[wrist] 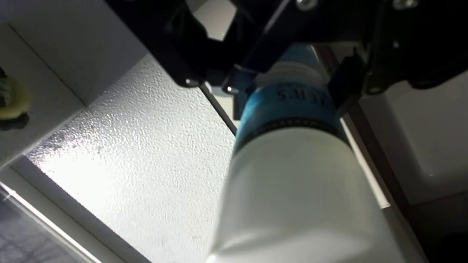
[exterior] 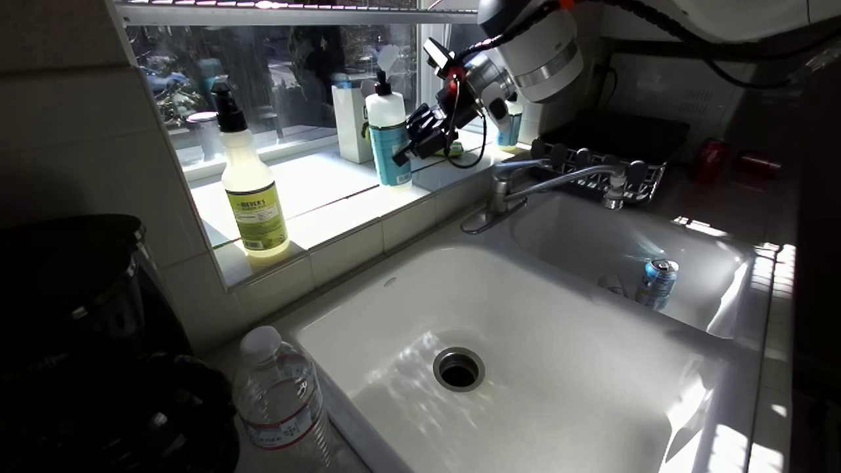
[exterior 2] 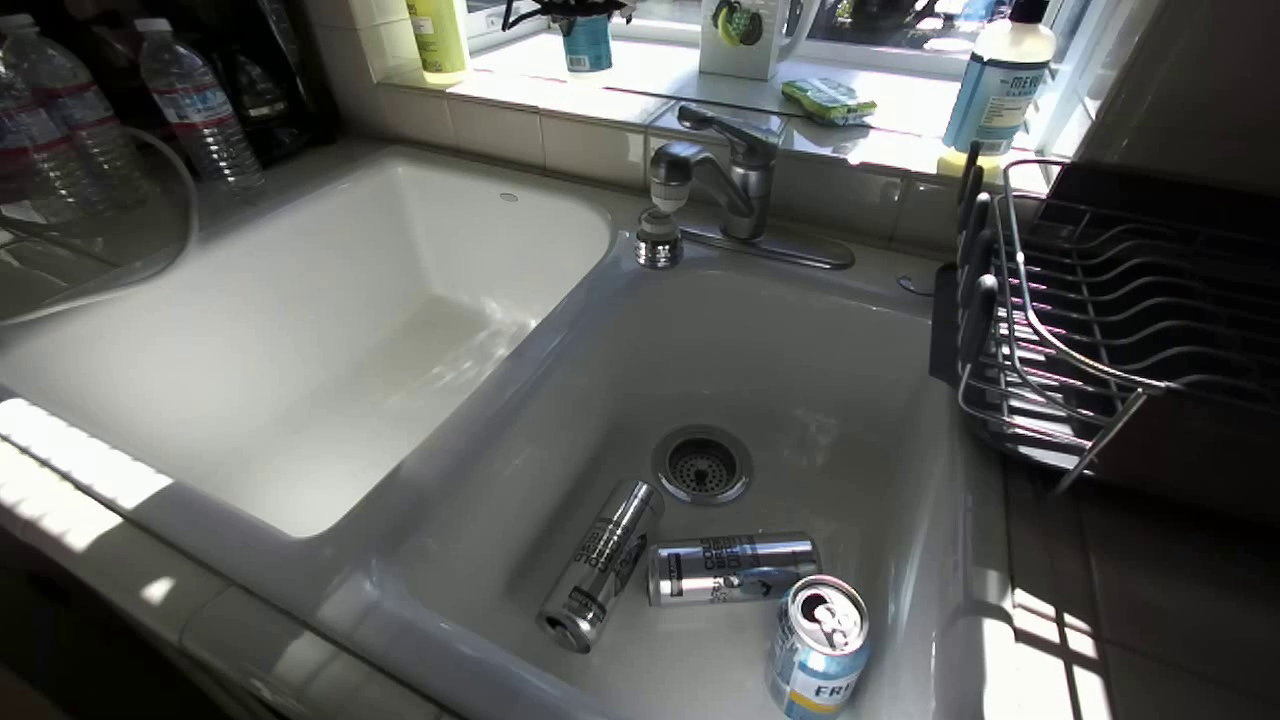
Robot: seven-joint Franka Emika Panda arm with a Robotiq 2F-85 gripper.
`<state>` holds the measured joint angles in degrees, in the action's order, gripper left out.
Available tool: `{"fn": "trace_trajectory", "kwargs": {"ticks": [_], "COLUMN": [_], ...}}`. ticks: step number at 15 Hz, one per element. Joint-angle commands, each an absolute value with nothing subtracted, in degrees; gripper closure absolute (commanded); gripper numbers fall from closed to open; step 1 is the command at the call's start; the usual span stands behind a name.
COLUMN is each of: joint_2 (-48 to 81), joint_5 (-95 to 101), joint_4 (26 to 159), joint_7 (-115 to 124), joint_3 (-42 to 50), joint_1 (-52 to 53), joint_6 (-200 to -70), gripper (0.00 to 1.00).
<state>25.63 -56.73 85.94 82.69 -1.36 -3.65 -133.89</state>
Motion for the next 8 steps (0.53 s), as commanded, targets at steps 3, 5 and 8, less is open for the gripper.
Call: {"fn": "trace_trajectory", "kwargs": {"ticks": [3,5,8], "joint_2": [27.41,28.04,28.63], "joint_5": [-62.19,-63.16,-64.49], "joint_4": [86.47,86.16,85.79], "joint_7": [79.02,78.67,78.6], "joint_3": [-1.38,-1.25,-0.98], "joint_1": [-3.67,-3.71,-3.7], "joint_6": [-135.58,-135.42,-135.48], "gripper": [0.69,0.69,0.69]}}
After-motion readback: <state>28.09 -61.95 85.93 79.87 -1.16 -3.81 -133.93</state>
